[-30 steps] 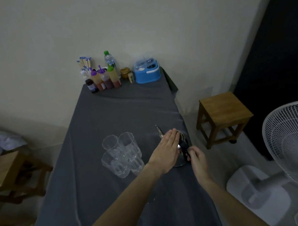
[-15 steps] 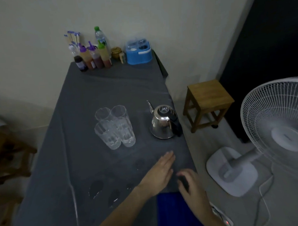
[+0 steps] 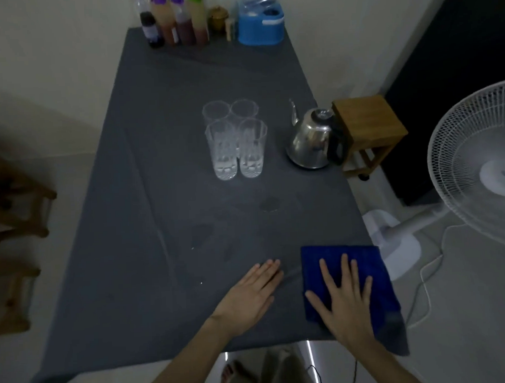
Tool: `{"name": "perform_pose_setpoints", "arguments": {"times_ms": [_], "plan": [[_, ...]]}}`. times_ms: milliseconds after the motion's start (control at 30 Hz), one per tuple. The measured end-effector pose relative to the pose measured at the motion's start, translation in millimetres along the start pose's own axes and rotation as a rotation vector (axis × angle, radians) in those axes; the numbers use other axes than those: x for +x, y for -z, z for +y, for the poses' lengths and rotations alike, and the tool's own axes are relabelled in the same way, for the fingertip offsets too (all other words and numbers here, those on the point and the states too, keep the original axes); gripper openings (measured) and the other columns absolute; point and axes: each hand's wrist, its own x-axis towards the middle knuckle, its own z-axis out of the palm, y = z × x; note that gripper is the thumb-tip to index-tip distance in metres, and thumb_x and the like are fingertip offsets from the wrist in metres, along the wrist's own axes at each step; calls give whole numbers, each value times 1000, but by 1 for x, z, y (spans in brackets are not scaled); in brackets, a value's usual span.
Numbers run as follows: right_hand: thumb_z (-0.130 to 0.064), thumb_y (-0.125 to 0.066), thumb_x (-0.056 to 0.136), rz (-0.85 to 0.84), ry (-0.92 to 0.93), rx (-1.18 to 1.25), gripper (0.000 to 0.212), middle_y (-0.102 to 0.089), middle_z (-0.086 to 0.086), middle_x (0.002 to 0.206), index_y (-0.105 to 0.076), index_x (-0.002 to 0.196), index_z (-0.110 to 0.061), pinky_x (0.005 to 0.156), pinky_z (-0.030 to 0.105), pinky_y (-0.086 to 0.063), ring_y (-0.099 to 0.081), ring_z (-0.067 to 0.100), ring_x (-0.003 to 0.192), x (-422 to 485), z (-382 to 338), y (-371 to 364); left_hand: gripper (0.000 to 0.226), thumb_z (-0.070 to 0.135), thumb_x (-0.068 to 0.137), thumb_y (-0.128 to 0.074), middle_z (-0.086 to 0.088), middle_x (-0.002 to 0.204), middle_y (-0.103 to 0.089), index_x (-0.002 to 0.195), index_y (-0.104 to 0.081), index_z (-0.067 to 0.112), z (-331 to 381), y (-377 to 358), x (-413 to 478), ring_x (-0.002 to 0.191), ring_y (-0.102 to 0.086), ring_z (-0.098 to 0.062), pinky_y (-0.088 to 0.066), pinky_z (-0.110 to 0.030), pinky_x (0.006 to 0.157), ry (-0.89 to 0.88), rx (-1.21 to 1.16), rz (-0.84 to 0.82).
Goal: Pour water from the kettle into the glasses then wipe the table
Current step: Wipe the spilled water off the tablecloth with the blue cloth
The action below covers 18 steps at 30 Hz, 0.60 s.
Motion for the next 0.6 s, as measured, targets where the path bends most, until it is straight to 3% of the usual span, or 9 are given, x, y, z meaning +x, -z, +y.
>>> {"name": "perform_pose_setpoints", "arguments": {"times_ms": [100,233,400,467,600], "plan": [[-80,-12,81,-11,-23,-28,84,-4,18,158,-10,151,-33,108,62,7,-2,38,145,4,-11,1,52,35,100,-32,-7,155,-29,146,-36,12,-5,-8,-26,143,-27,-19,-13,-37,115,13,44,30],[-66,-6,91,-3,42,-15,68,-5,19,158,-11,151,-34,113,63,-2,0,37,145,9,-16,1,51,30,97,-35,-8,154,-32,144,-40,10,-29,-3,-73,142,-29,-20,-14,-36,117,88,-15,109],[-51,-2,98,13,149,45,59,-12,17,157,-23,149,-30,115,54,-11,-7,33,146,20,-24,-1,54,36,101,-27,-10,152,-33,141,-41,3,-102,14,-133,141,-28,-20,-10,-32,120,420,-142,257],[-50,-3,99,26,187,94,57,-12,15,158,-24,148,-30,117,49,-8,-5,28,147,26,-29,-1,59,40,100,-25,-10,153,-32,142,-39,2,-131,17,-145,143,-22,-16,-5,-28,120,529,-137,252],[-48,-9,99,44,292,194,53,-13,7,158,-26,146,-33,119,42,-4,-3,20,147,46,-41,2,63,42,98,-27,-7,155,-25,146,-32,3,-154,20,-144,144,-13,-11,2,-25,120,554,-93,178]]}}
